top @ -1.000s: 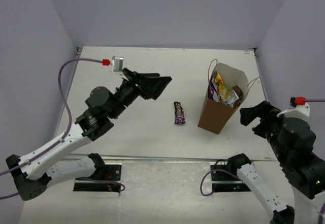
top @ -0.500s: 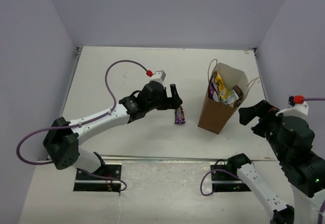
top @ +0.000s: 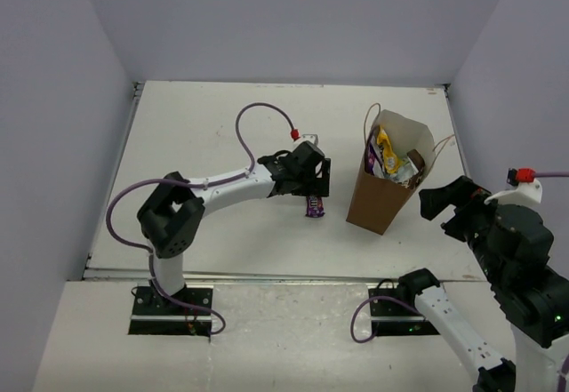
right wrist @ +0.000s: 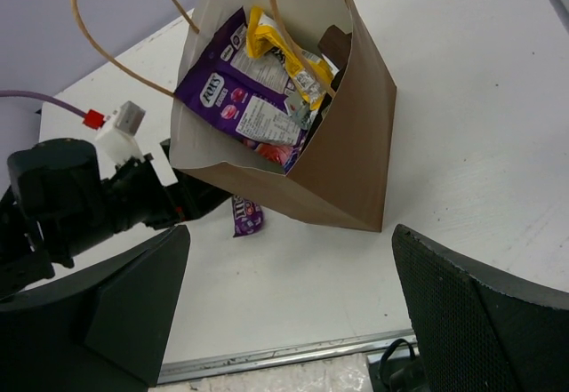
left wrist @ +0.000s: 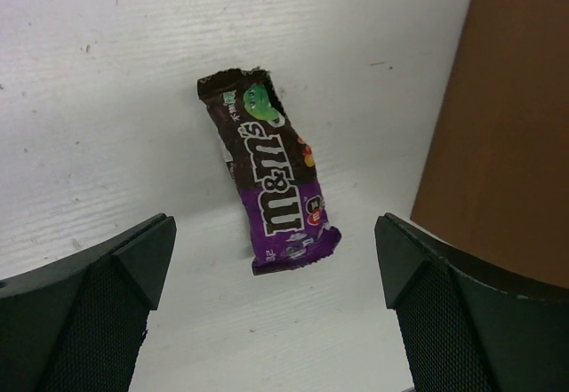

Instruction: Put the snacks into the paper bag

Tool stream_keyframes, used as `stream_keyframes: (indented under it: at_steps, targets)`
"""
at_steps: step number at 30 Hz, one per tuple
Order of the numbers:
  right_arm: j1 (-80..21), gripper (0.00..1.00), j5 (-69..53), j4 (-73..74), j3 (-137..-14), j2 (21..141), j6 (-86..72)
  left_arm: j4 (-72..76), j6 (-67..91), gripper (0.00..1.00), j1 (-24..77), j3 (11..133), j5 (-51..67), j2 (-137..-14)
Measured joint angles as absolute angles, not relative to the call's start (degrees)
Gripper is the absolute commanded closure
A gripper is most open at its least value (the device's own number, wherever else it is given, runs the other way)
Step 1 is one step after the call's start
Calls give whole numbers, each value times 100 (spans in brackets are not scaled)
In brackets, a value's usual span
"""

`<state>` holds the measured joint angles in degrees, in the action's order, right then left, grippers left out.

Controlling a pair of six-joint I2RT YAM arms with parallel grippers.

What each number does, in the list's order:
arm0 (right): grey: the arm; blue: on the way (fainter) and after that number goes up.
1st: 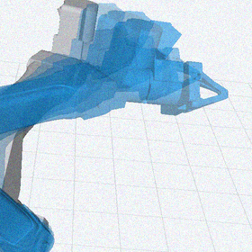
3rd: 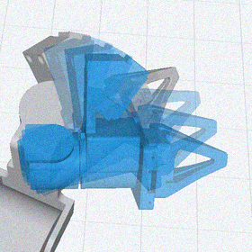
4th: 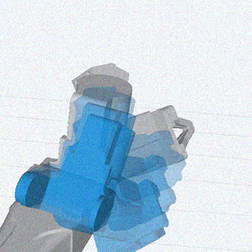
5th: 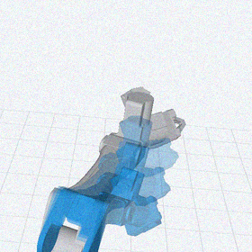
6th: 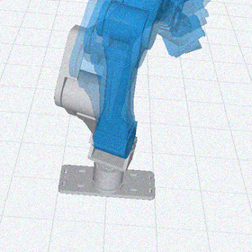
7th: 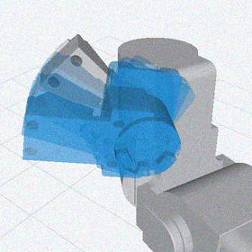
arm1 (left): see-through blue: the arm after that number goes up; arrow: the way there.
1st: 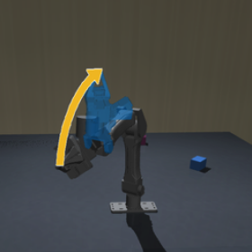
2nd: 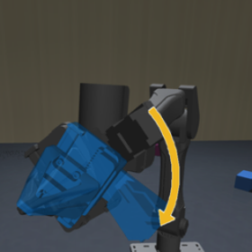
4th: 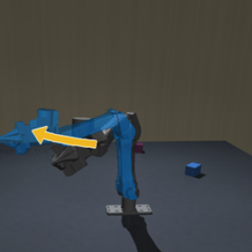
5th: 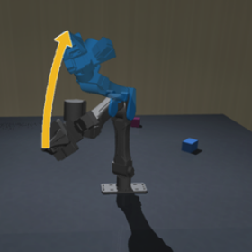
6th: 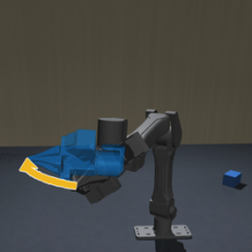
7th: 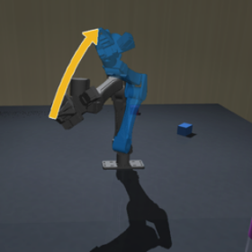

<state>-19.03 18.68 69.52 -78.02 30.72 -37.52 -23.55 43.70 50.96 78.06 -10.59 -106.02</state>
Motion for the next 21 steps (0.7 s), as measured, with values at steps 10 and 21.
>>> stream_keyframes:
  at_steps: [10,21]
  targets:
    - [-1903,1,1992,6978,-7863,3072,-3745,-2569,4372,7,5109,8169,-1090,-11461]
    - [-1903,1,2016,6978,-7861,3072,-3695,-2445,4268,90,5109,8274,-821,-11736]
